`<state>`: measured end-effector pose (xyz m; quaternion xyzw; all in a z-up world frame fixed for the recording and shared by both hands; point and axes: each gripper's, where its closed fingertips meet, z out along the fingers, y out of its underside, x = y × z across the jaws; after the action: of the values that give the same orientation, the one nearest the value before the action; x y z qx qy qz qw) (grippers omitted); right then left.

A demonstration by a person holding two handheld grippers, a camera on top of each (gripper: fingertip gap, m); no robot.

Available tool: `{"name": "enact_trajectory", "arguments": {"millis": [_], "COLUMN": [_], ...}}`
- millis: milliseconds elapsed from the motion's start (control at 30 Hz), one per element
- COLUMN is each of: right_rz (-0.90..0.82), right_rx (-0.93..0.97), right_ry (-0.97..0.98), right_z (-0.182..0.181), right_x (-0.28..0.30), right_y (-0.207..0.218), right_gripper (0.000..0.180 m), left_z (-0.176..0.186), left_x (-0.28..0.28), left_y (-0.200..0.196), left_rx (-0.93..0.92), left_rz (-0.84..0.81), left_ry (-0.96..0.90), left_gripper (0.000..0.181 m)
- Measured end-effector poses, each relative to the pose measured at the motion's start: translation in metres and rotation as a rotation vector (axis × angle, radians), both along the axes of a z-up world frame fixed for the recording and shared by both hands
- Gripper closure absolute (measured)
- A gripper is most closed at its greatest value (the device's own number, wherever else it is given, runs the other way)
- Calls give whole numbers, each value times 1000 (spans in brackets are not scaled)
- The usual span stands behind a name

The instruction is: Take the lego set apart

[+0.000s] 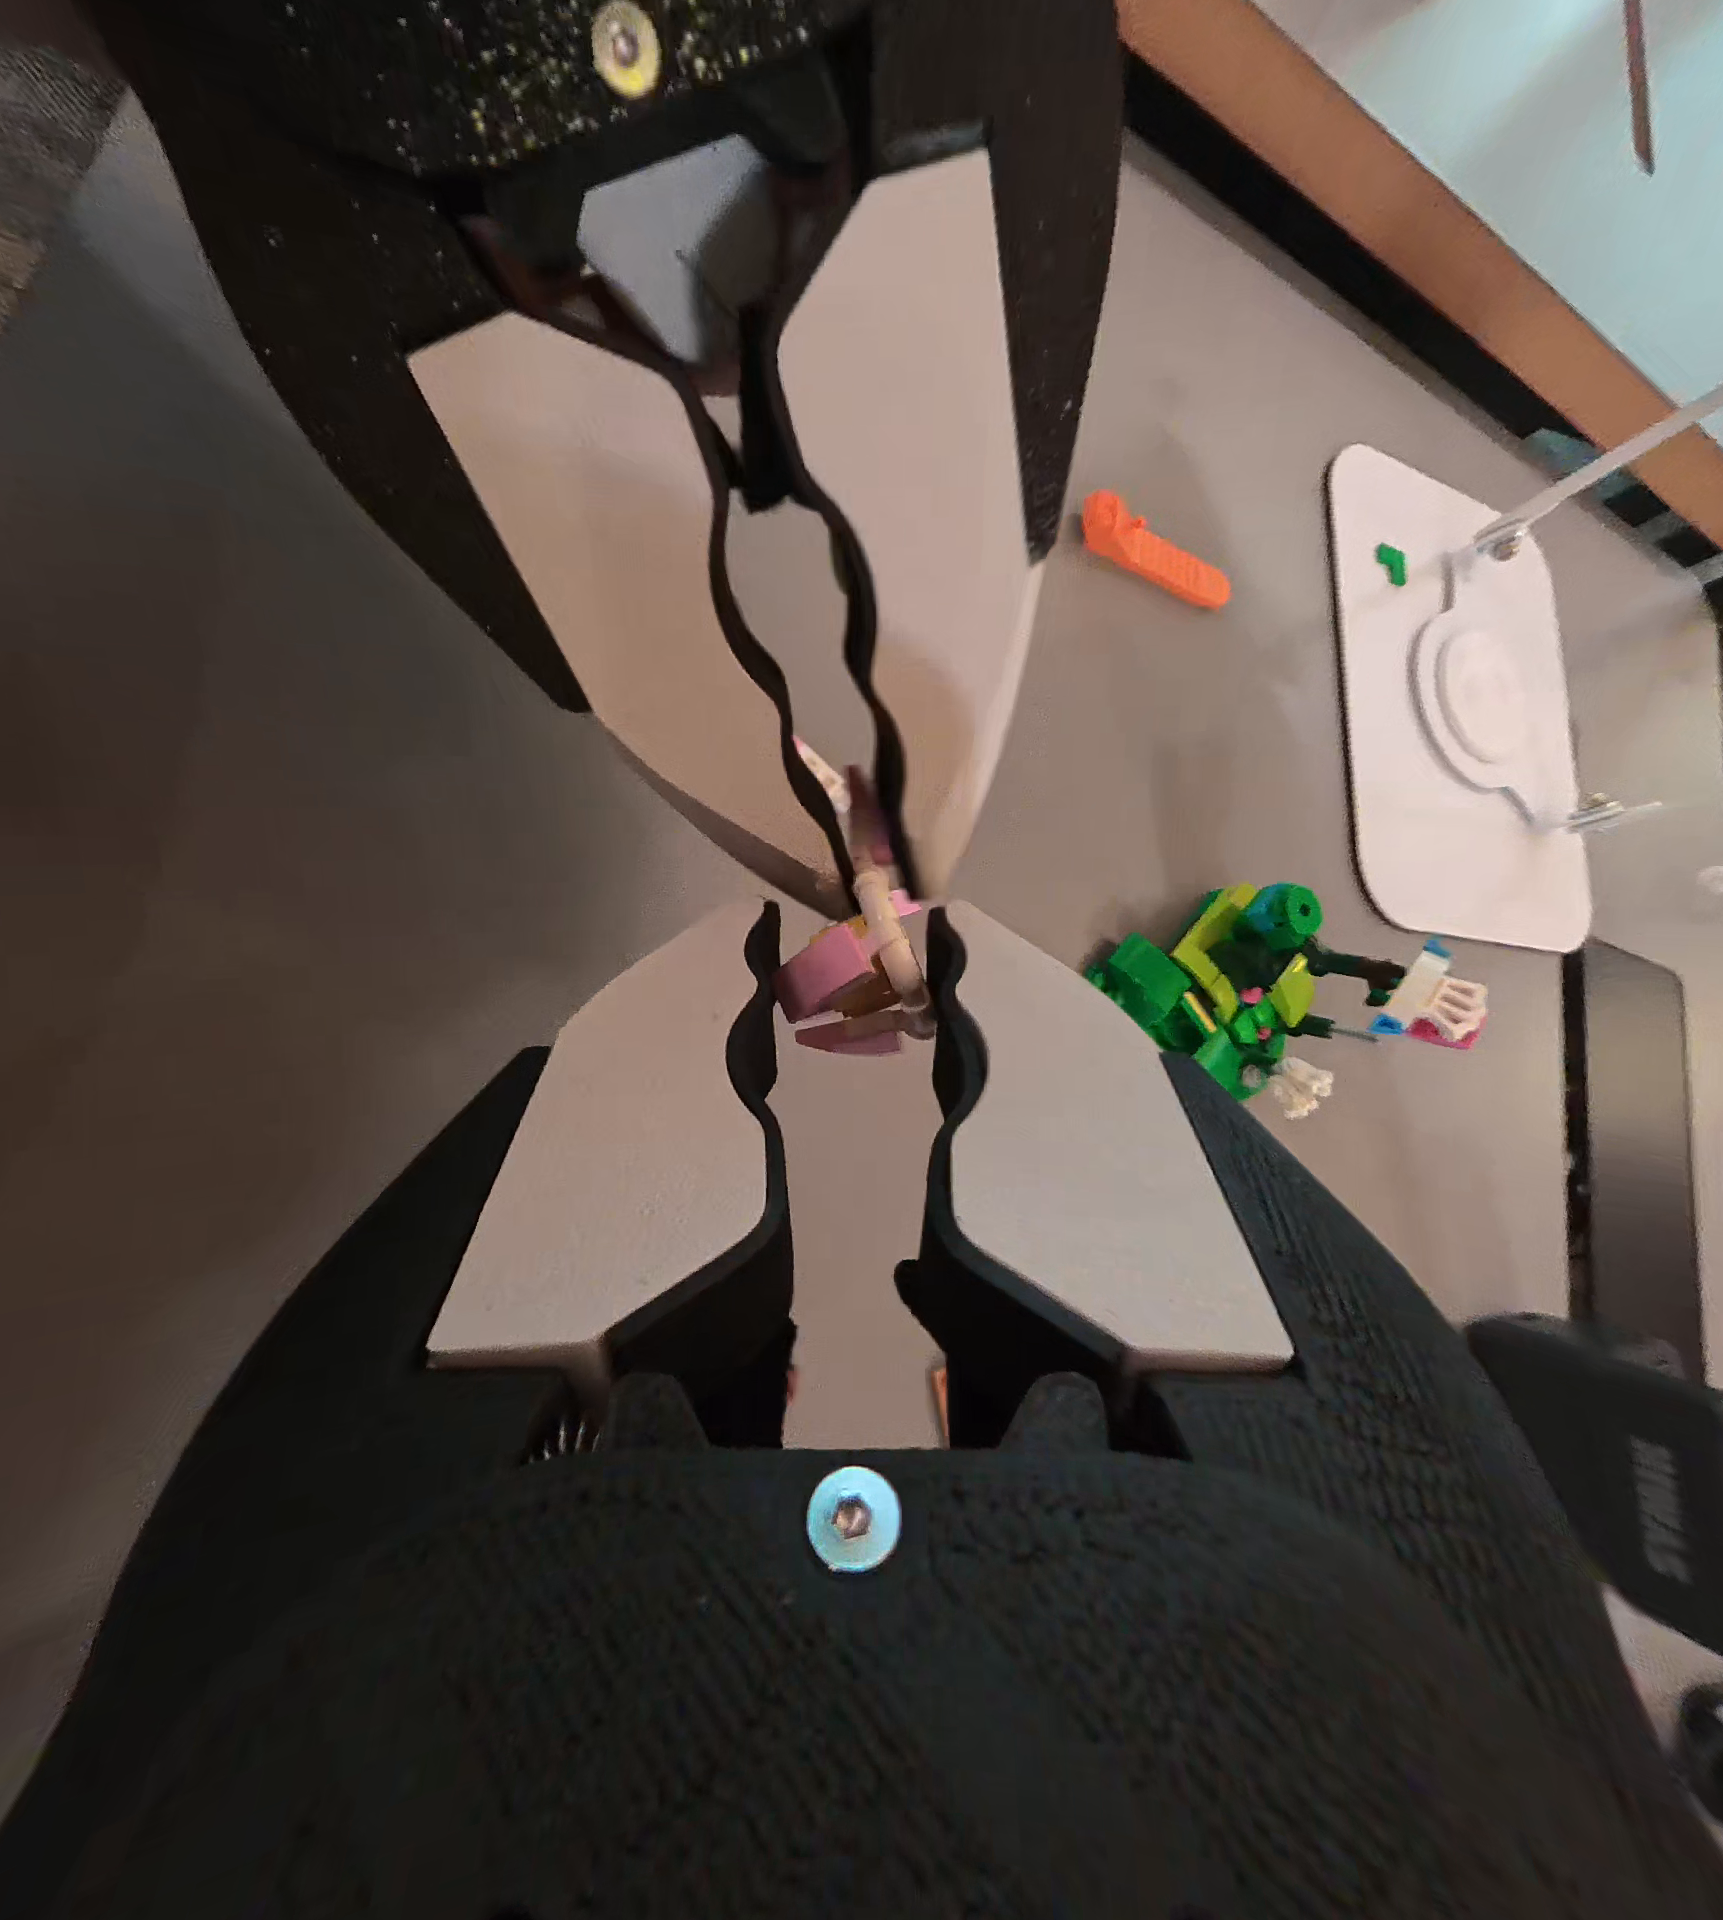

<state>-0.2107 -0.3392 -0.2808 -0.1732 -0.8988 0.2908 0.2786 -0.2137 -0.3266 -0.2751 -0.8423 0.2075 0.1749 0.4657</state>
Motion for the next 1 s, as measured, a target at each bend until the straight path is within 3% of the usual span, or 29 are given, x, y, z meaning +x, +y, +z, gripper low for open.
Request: {"name": "enact_trajectory", "arguments": {"millis": [33, 133, 367, 467, 533, 600, 667, 700, 867, 1000], "right_rz": [16, 85, 159, 167, 165, 167, 192, 198, 214, 217], "right_rx": [8, 7, 264, 347, 325, 184, 196, 224, 486, 460], "right_ry": [20, 104, 516, 570, 517, 404, 371, 399, 740, 762], "right_z": [1, 5, 21, 13, 4, 0, -5, -4, 20, 17], "right_x": [0, 1, -7, -12, -11, -7, -6, -8, -20, -21], "right_y": [-1, -7, -18, -18, -18, -21, -20, -19, -23, -27], "right_gripper": [155, 155, 156, 157, 157, 157, 157, 156, 157, 157], "left_z": [0, 5, 21, 14, 5, 3, -1, 0, 20, 16], "left_x": [0, 4, 5, 2, 1, 3, 0, -2, -9, -8], "left_y": [-1, -8, -19, -20, -21, -23, -23, -23, -24, -28], "left_rx": [-4, 10, 136, 154, 143, 133, 90, 99, 230, 251], "left_rz": [-4, -32, -113, -90, -53, -28, 35, 64, 32, -3], "left_ry": [-4, -206, -995, -1061, -910, -730, -536, -532, -1117, -1274], "left_gripper": [174, 174, 172, 172, 172, 172, 172, 172, 173, 173]}}
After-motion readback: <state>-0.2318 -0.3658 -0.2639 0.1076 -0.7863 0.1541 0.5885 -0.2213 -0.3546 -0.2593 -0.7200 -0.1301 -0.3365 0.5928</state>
